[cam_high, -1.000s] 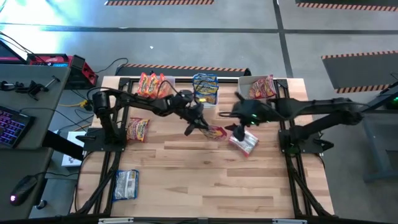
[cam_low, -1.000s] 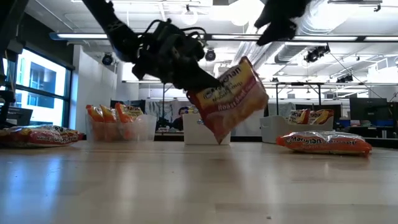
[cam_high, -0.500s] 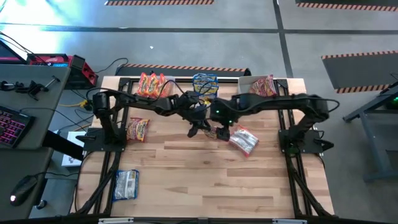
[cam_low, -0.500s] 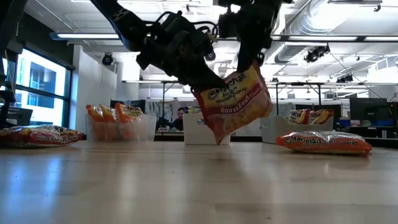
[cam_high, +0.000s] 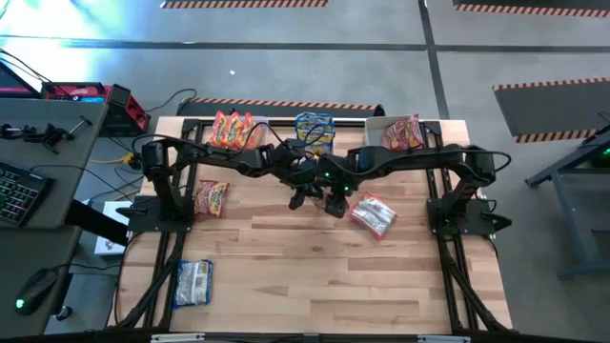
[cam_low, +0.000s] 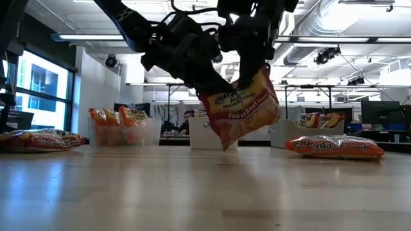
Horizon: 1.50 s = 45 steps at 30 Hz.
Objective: Sort Maruchan noodles
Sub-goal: Put the bottom red noodle pack into the gray bin
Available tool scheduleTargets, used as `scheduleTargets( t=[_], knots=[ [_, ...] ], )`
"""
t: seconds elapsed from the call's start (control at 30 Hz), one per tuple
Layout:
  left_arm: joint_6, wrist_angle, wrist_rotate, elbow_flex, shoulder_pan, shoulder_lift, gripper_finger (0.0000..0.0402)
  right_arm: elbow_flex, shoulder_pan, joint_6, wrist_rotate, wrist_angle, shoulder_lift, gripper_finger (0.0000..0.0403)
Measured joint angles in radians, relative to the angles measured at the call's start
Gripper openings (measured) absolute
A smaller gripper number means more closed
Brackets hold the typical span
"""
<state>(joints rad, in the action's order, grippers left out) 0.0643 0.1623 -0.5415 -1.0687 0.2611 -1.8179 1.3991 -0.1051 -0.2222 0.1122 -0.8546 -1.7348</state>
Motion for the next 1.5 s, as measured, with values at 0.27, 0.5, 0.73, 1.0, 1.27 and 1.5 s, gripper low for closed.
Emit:
scheduleTargets(
  t=[0.27,0.5,0.73,1.0,1.27,1.5],
  knots=[
    [-0.008,-0.001,-0.001,0.0,0.0,0.001,0.0001,0.0,-0.001,0.041,-0.005,0.0,0.0,0.0065],
    [0.039,-0.088,0.006,0.0,0.022,0.071,0.0034,0.0,-0.001,0.086,-0.007,0.005,0.0,0.0008],
    [0.099,-0.162,0.134,0.063,0.052,0.233,0.0096,0.0,-0.004,0.104,-0.091,-0.002,0.024,0.0002],
    [-0.046,0.239,0.182,0.379,0.074,0.407,0.0104,-0.063,-0.019,0.024,-0.306,0.024,0.203,0.0001],
    [-0.106,0.497,0.195,0.569,0.074,0.524,0.0099,-0.307,-0.116,-0.329,-0.698,0.054,0.518,0.0],
    [-0.113,0.519,0.221,0.582,0.074,0.529,0.0099,-0.491,-0.33,-0.367,-0.694,0.246,0.599,0.0]
  ],
)
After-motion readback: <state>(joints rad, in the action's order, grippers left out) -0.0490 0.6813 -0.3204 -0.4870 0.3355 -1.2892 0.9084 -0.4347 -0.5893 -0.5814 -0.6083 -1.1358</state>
